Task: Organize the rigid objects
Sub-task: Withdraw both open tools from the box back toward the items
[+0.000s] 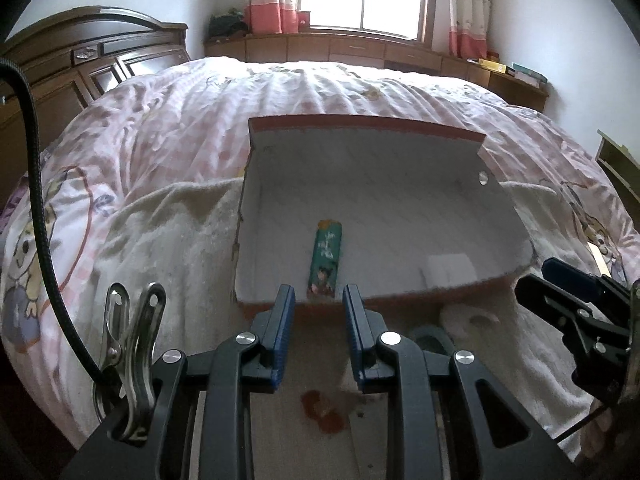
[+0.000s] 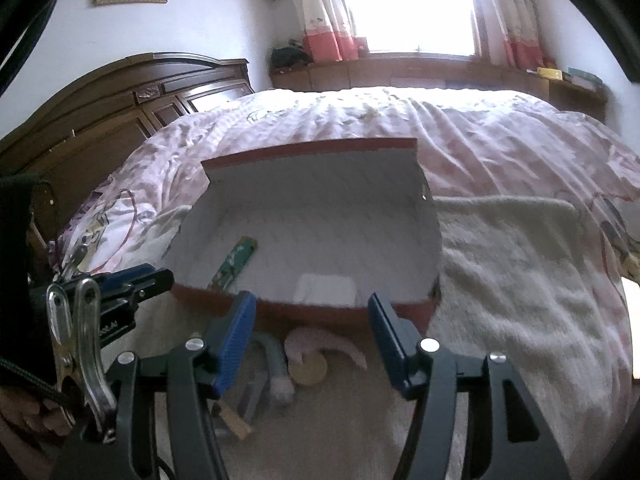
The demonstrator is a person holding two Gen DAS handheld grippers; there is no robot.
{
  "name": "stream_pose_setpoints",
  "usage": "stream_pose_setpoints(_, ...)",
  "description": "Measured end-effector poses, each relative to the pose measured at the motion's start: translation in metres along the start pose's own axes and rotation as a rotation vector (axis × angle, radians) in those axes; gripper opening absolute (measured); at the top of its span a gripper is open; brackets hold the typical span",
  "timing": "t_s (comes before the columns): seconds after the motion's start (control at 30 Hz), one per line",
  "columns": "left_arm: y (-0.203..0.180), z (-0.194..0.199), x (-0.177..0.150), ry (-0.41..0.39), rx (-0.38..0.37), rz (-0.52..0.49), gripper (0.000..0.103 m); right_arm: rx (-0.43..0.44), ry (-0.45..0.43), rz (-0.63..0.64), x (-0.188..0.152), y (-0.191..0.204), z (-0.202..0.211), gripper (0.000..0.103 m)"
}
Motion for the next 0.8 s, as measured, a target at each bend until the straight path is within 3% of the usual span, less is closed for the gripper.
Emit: stream_pose_setpoints(0.8, -0.007, 0.023, -0.078, 0.115, -0.039, 0.009, 0.025, -0.008, 0.115, -0.022, -0.081, 0.001, 0.041, 0.062)
Point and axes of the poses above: each gripper's, at about its wrist camera, not at the fingertips, and z roughly against the way its jaws point, y to its left, x to its top, the point moved 1 cm from there along -z, roughly the way its jaws point, and after that the axes turned 2 degrees about -y, right-handed, at the moved point
